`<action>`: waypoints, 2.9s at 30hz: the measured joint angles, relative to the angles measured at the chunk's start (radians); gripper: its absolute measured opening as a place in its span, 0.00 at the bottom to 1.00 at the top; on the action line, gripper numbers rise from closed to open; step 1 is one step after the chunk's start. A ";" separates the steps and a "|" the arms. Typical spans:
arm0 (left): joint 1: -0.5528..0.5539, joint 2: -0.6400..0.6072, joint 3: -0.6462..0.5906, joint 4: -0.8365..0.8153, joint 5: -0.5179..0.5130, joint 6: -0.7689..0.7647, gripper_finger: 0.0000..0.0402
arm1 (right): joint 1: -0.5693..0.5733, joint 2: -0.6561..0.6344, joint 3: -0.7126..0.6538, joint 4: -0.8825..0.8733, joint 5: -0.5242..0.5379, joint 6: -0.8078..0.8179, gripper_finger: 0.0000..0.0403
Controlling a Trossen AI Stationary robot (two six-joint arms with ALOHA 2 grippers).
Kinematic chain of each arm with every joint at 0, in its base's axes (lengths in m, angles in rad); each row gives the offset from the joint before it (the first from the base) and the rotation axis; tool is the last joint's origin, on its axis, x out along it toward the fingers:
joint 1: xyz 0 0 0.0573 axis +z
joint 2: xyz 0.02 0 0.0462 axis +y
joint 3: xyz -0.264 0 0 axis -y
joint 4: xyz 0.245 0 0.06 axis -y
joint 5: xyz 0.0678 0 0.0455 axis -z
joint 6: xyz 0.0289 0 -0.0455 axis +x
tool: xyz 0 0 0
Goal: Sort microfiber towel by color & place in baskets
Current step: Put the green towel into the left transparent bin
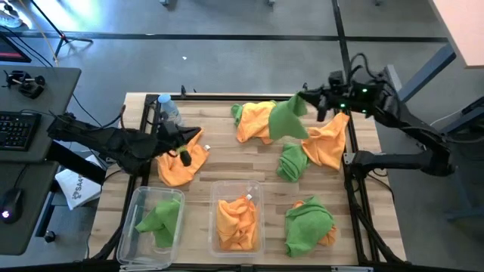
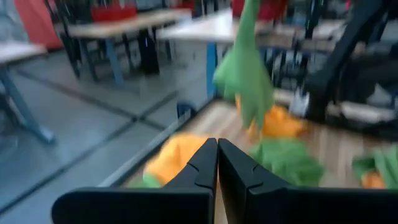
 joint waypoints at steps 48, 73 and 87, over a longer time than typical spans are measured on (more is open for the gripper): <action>0.298 0.548 0.425 0.189 0.572 0.042 0.30 | 0.332 0.332 0.110 0.550 -0.071 -0.099 0.00; 0.316 0.523 0.424 0.112 0.660 0.149 0.01 | 0.344 0.368 0.153 0.447 -0.047 -0.037 0.00; 0.189 0.244 0.494 -0.528 0.570 -0.030 0.00 | 0.408 0.266 0.154 -0.055 0.192 0.165 0.22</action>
